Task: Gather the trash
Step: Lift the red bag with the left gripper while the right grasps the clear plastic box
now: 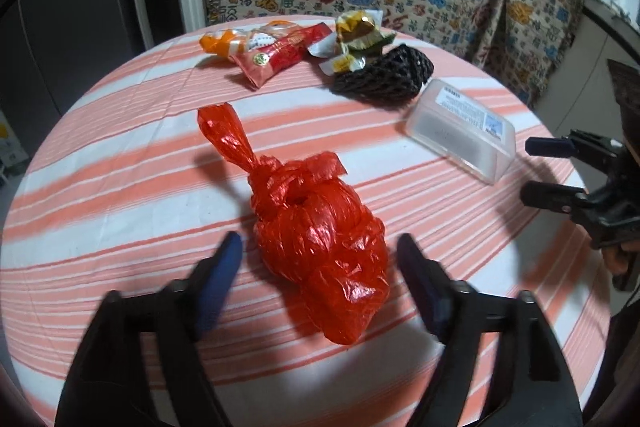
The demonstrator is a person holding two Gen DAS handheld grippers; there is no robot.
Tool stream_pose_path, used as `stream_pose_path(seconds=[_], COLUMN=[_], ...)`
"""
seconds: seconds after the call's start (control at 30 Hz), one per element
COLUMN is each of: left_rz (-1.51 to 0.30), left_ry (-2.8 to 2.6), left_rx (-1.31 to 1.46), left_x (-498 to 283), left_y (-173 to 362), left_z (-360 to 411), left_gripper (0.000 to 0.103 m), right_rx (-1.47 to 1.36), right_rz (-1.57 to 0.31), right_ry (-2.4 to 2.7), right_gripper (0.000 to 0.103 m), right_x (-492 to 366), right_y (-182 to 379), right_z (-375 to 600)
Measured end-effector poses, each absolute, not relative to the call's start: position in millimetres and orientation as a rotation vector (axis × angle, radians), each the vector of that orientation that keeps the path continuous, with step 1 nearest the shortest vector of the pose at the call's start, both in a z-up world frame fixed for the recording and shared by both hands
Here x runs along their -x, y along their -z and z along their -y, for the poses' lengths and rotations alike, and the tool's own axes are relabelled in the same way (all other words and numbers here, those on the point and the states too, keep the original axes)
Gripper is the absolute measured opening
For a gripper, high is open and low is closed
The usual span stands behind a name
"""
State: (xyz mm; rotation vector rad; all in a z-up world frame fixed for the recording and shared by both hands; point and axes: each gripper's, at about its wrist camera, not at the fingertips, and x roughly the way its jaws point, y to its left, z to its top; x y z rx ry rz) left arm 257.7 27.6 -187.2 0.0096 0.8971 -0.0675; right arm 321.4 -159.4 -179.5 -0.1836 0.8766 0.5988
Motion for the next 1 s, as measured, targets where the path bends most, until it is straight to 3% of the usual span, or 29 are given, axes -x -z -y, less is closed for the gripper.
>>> stream_pose_path(seconds=[0.07, 0.23, 0.37, 0.73, 0.8, 0.83, 0.87, 0.9, 1.0], left_rz=[-0.901, -0.927, -0.931, -0.869, -0.877, -0.882, -0.885, -0.888, -0.879], left_ry=[0.055, 0.006, -0.021, 0.073, 0.089, 0.093, 0.092, 0.087, 0.078], left_rx=[-0.046, -0.062, -0.045, 0.021, 0.016, 0.002, -0.013, -0.025, -0.019], left_x=[-257.9, -264.4, -272.3, -261.5, -262.6, -262.1, -262.2, -262.8, -258.6], left_y=[188.8, 193.0, 193.7, 180.5, 181.7, 182.6, 183.1, 183.4, 180.1], left_z=[-23.9, -24.9, -29.5, -37.4, -33.3, -30.9, -29.1, -27.9, -28.7], left_gripper=[0.085, 0.103, 0.103, 0.097, 0.089, 0.079, 0.073, 0.058, 0.049], right_rx=[0.211, 0.285, 0.243, 0.222, 0.252, 0.256, 0.258, 0.263, 0.218], right_rz=[-0.937, -0.892, -0.910, -0.877, -0.860, -0.863, -0.882, -0.908, -0.955], right_ry=[-0.575, -0.539, -0.457, -0.472, -0.486, -0.496, -0.513, -0.515, -0.506], right_gripper=[0.088, 0.093, 0.103, 0.101, 0.101, 0.092, 0.061, 0.063, 0.062], right_x=[-328.1, -328.6, -349.5, -348.2, -345.5, -347.0, -346.5, -349.0, -346.7], right_y=[194.3, 203.1, 200.4, 166.5, 161.9, 161.7, 163.5, 165.1, 163.4], right_z=[158.3, 138.7, 126.2, 123.7, 117.8, 115.0, 112.3, 110.4, 112.4])
